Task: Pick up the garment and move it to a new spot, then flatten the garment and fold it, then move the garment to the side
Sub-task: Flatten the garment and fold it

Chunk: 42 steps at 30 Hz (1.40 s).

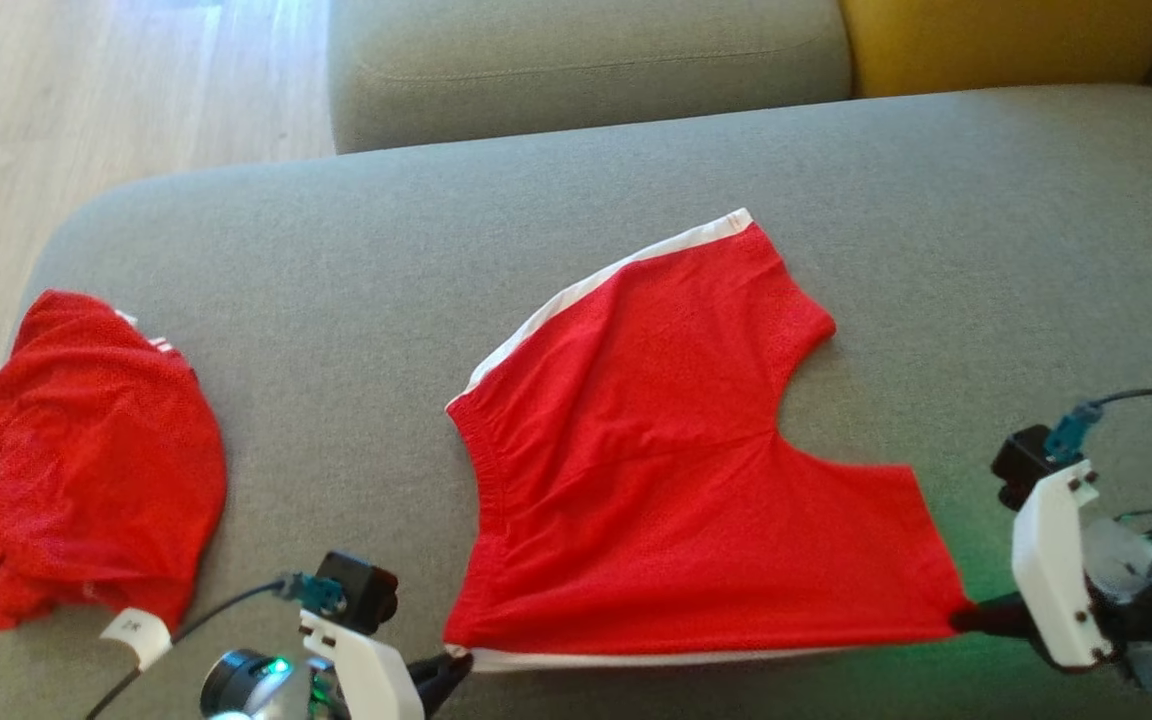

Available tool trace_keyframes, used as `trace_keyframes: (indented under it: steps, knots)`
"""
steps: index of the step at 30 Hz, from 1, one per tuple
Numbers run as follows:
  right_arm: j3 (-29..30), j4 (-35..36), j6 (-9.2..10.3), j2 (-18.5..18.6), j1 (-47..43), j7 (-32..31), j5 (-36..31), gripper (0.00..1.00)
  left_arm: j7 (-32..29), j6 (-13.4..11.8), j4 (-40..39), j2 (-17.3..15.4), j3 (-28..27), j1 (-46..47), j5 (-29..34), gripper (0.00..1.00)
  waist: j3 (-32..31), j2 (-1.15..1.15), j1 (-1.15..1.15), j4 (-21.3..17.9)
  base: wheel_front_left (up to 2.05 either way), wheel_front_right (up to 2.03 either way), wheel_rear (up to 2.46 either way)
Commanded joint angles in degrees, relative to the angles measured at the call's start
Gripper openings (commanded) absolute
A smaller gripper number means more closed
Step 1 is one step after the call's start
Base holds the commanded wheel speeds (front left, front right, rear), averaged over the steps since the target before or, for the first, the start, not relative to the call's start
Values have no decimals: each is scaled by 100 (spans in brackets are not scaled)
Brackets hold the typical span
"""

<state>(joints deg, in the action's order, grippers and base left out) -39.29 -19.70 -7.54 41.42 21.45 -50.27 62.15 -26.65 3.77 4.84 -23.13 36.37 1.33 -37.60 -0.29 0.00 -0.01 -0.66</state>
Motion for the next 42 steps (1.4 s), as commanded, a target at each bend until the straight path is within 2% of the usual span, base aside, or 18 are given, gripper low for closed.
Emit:
trace_keyframes:
  steps: [1, 4, 9, 20, 26, 42]
  knots:
    - [196, 162, 5, 368, 68, 12, -36, 0, -23, -90, -223, -198, -312, 263, -43, 0, 48, 0, 1, 35, 0, 0, 0]
    - [545, 403, 5, 429, 92, 93, -119, 0, -84, -147, -433, -143, -345, 308, -126, 0, 172, 0, 1, 93, 0, 0, 0]
    - [1127, 477, 5, 203, 294, 102, -233, 0, -209, -200, -616, 146, -549, 536, -591, 0, 383, 0, 1, 254, 0, 0, 0]
    - [1943, -35, 5, -376, 1418, 49, -779, 0, -544, -158, -486, 703, -947, 1411, -1516, 0, 1085, 0, 1, 694, 0, 0, 0]
    - [2016, -468, 5, -663, 2133, 82, -1163, 0, -414, -79, -154, 977, -986, 1968, -1532, 0, 1516, 0, 1, 933, 0, 0, 0]
    - [2033, -1474, 5, -928, 3287, 612, -1489, 0, 397, 105, 808, 1638, -822, 3020, -1135, 0, 2262, 0, 1, 1308, 0, 0, 0]
